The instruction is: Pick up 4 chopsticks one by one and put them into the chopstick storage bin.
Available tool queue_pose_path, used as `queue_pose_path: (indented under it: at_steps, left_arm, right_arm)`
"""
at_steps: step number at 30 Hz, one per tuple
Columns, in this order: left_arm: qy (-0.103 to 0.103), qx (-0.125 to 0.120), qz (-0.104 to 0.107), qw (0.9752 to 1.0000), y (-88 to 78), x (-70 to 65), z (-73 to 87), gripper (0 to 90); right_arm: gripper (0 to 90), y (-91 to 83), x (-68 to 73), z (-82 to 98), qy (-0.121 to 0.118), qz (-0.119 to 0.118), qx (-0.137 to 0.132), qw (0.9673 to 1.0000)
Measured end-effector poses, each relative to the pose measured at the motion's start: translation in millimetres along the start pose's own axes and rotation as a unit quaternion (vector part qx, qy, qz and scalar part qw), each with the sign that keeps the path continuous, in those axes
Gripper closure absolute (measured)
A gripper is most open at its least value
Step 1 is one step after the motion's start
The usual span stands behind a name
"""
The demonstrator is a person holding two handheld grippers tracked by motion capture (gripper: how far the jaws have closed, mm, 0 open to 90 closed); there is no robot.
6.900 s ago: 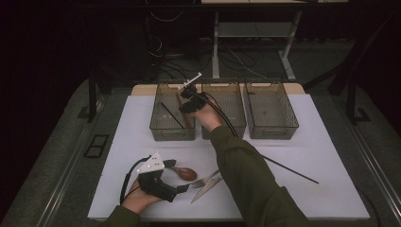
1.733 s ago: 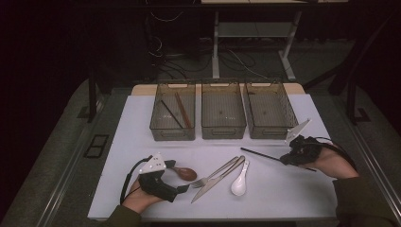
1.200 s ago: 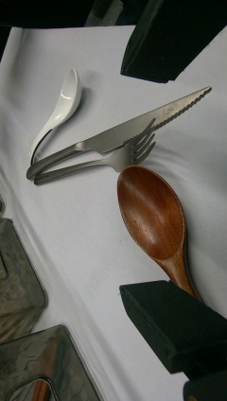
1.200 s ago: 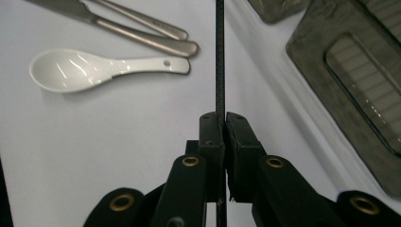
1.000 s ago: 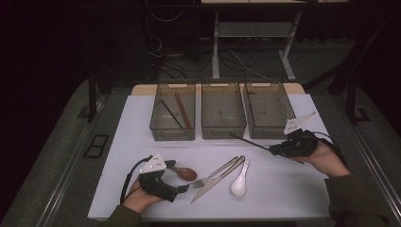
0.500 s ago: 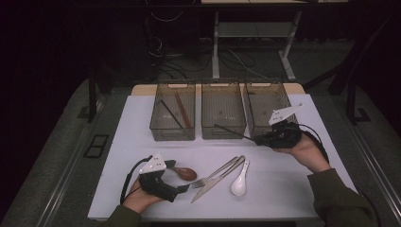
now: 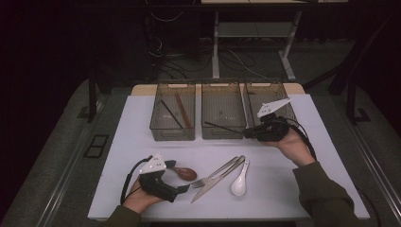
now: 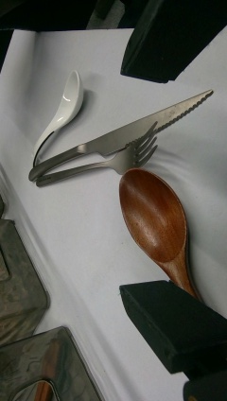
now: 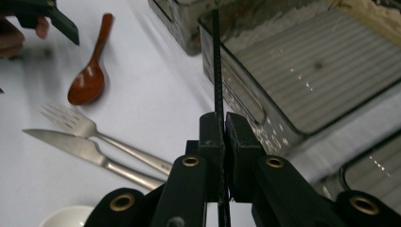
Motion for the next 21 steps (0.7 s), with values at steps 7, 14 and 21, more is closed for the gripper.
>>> queue_pose_path:
  at_steps: [7, 14, 21]
  left_arm:
    - [-0.001, 0.0, 0.0, 1.0, 0.3, -0.6, -0.3, 0.0]
    - [0.0, -0.002, 0.001, 1.0, -0.1, -0.6, -0.3, 0.0]
    - [-0.001, -0.003, 0.002, 1.0, -0.4, -1.1, -0.8, 0.0]
  right_arm:
    - [85.5, 7.2, 5.8, -24.0, -0.009, -0.006, -0.017, 0.9998]
    - [85.5, 22.7, 7.1, -47.6, -0.013, -0.007, -0.026, 0.9996]
    - [85.5, 38.5, 8.3, -74.2, -0.014, -0.006, -0.028, 0.9995]
Point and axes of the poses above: each handheld gripper's, and its own axes: y roughly forward along the jaws, z roughly out of its underside, x roughly to its left, the point moved 9 cm from there along y, roughly forward along the jaws, and after that the axes turned 1 degree about -z, right-handed, at the moved point
